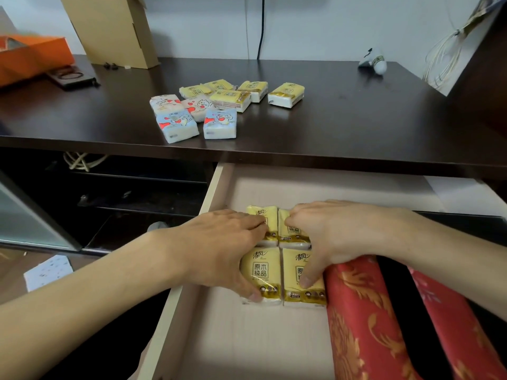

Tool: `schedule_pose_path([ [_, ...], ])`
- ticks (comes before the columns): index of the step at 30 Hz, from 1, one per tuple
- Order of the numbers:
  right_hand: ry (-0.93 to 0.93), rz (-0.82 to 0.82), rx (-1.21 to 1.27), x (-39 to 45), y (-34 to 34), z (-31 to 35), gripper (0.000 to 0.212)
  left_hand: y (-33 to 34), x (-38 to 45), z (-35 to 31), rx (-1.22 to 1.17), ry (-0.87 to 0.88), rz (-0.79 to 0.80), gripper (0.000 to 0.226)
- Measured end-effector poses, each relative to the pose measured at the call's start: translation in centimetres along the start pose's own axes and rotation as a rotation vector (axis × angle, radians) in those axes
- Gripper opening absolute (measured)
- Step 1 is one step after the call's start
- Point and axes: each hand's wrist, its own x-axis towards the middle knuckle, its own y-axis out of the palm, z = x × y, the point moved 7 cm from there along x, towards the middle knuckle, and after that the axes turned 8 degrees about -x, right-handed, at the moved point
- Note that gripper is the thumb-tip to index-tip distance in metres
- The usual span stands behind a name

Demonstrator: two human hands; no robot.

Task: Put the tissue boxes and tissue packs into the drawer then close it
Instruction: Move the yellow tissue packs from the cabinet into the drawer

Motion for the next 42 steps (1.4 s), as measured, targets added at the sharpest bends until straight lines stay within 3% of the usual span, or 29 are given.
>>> schedule_pose_path([
  [6, 0.035, -0.053, 0.01, 1.0, -0.2, -0.6, 0.083, 0.6, 0.2, 0.0, -0.017, -0.008, 0.026, 0.1],
  [14, 0.037, -0.066, 0.032, 1.0, -0.1, -0.7, 0.092, 0.7, 0.7, -0.1, 0.016, 0.052, -0.022, 0.098],
  [25, 0.015, -0.095, 0.068, 0.0, -0.6, -0.7, 0.088, -0.2, 1.1, -0.4, 0.026, 0.053, -0.04, 0.082],
  [28, 0.015, -0.206, 0.186, -1.0, -1.5, -1.7, 0.077, -1.6, 0.9, 0.0, -0.086, 0.008, -0.069, 0.067],
  [31, 0.048, -0.42, 0.346, -2.7, -3.5, -3.6, 0.056, -4.4, 0.3, 1.0, -0.146, -0.013, -0.171, 0.049],
  [35, 0.026, -0.701, 0.711, -3.7, -7.1, -7.0, 0.008, -9.7, -0.4, 3.6, -0.253, -0.05, -0.45, 0.032],
  [36, 0.027, -0.772, 0.745, -3.3, -8.1, -7.9, 0.004, -11.1, -0.2, 4.4, -0.304, -0.058, -0.534, 0.032],
  [39, 0.092, -0.898, 0.717, 0.2, -10.8, -10.5, 0.013, -14.7, 2.0, 7.4, -0.374, -0.139, -0.7, 0.032],
  [42, 0.211, -0.839, 0.551, 5.2, -12.7, -12.1, 0.046, -16.3, 6.6, 10.3, -0.282, -0.342, -0.594, 0.038],
])
